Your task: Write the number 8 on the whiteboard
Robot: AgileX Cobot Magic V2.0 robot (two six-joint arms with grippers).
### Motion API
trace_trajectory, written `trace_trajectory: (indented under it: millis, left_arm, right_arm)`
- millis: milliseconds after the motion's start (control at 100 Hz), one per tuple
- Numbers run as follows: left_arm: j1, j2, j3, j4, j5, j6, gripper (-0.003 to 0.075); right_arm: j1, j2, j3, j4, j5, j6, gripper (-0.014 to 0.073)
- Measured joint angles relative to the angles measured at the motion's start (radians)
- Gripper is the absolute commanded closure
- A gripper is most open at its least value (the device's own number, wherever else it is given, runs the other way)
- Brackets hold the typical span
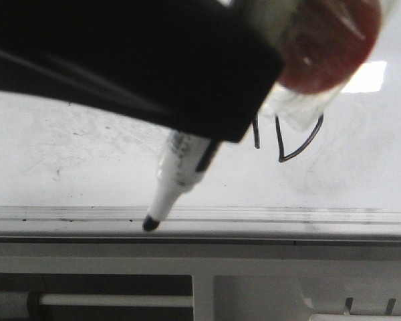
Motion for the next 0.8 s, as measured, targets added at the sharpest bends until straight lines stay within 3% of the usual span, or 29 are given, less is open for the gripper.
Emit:
trace_trajectory:
  millis: [140,210,400,470,700,800]
  left_arm:
    - [0.0,0.0,-0.002,0.018,0.027,0.017,0.0741]
    - [0.0,0.0,-0.005,0.027,0.035,0.017,0.0741]
    - [0.0,-0.002,-0.005,0.013,0.044,0.005,0.0741]
    - [0.0,0.0,-0.005,0.013,0.026,-0.006,0.0741]
    - [0.0,0.0,-0.005,-0.03,-0.071,-0.019,0.0741]
    - [0.0,0.0,-0.005,-0.06,-0.182,-0.069,0.0741]
  right_arm:
    - [0.0,0.0,0.0,0.019,0.0,0.002,0.0661]
    - [0.0,0.0,0.0,0.021,-0.007,0.003,0.0618]
    - [0.0,0.0,0.0,0.003,-0.08,0.001,0.0319]
    - [0.0,-0.017,0.0,-0.015,-0.122,-0.001,0.0251]
    - [-0.002,-0.125,0.0,-0.144,-0.165,0.014,0.0248]
    - [-0.014,-0.19,0.0,-0.225,-0.162,0.091,0.0368]
